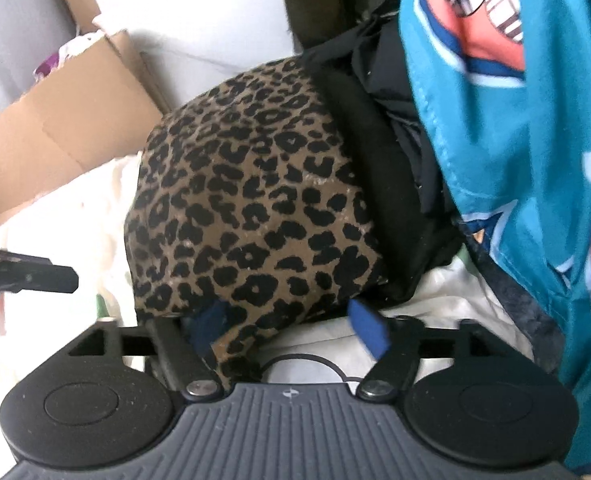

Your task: Fold clothes

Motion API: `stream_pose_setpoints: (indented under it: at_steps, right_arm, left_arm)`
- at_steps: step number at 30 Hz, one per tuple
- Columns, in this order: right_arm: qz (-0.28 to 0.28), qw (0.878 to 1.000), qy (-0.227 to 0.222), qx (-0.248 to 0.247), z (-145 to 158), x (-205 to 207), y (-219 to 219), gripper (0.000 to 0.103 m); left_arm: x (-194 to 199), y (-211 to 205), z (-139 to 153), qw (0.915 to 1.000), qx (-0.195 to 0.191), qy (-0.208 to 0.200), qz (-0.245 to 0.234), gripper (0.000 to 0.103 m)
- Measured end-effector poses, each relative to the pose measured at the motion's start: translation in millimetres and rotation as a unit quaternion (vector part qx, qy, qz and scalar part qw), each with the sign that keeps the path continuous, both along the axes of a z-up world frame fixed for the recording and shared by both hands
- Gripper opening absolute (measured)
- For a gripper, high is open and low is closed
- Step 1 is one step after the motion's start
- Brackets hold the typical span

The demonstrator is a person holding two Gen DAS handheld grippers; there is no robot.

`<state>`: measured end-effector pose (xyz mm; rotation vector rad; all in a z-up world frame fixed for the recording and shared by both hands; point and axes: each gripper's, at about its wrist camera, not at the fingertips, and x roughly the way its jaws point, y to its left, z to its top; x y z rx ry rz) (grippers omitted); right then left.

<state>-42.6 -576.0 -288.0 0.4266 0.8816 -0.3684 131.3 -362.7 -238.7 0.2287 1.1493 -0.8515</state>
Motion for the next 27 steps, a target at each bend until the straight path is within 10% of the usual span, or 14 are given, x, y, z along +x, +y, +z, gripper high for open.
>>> stream_pose_setpoints:
  at_steps: [5,27]
  right_arm:
    - [-0.03,0.999,0.002,0.022,28,-1,1,0.102]
    - [-0.045,0.996,0.039,0.065,157,-7,39,0.102]
  left_arm:
    - [1,8,22,0.9992,-0.01,0.038,-0.009,0.095]
    - [-6,97,165,0.9953,0.027,0.002,0.093,0.103]
